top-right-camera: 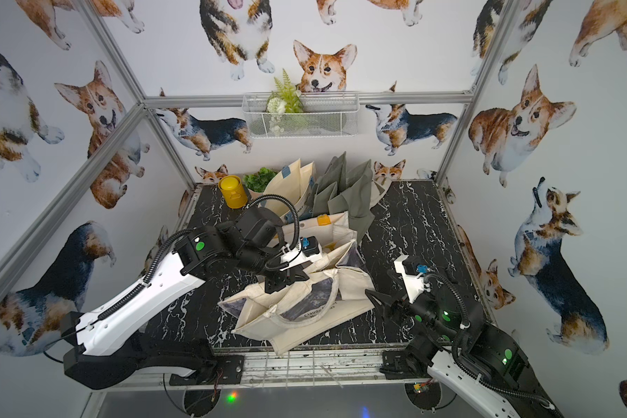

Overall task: Put away the canvas bag
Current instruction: Press the canvas bag at the center of the board.

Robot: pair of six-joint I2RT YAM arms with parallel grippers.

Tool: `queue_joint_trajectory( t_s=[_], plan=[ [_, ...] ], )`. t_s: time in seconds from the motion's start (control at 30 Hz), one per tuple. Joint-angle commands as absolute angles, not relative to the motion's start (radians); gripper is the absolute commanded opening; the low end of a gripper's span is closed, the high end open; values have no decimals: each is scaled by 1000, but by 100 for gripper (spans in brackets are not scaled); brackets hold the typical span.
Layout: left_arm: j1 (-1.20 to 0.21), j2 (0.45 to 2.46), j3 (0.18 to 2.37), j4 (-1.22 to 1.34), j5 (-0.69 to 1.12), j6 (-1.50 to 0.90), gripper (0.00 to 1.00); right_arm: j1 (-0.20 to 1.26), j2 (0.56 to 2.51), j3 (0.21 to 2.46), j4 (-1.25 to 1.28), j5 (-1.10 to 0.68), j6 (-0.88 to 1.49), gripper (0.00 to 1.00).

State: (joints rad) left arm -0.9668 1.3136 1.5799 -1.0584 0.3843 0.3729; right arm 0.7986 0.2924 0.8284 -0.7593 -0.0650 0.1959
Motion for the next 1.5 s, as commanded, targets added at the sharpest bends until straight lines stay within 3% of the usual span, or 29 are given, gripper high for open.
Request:
queue_joint_trajectory(
  t_s=[0.0,0.27,0.47,0.73,1.13,1.3,1.47],
  plan=[
    [-956,1262,1544,-945,456,497,0,799,321,853,-760,-164,-43,96],
    [-955,1156,1433,-873,420,664,0,800,410,942,-746,-155,-286,99],
    [-955,1161,1422,-835,438,712,0,799,530,991,-748,-275,-320,100],
    [-955,1144,1409,-846,449,879,0,799,553,1067,-765,-227,-415,99],
    [-956,1162,1402,-862,580,1008,0,762,748,1241,-859,-377,-429,100],
    [-956,1185,1428,-888,601,1042,0,651,750,1242,-825,-499,-394,100],
    [-957,1196,1438,-885,627,1056,0,635,754,1236,-815,-590,-371,100]
  ],
)
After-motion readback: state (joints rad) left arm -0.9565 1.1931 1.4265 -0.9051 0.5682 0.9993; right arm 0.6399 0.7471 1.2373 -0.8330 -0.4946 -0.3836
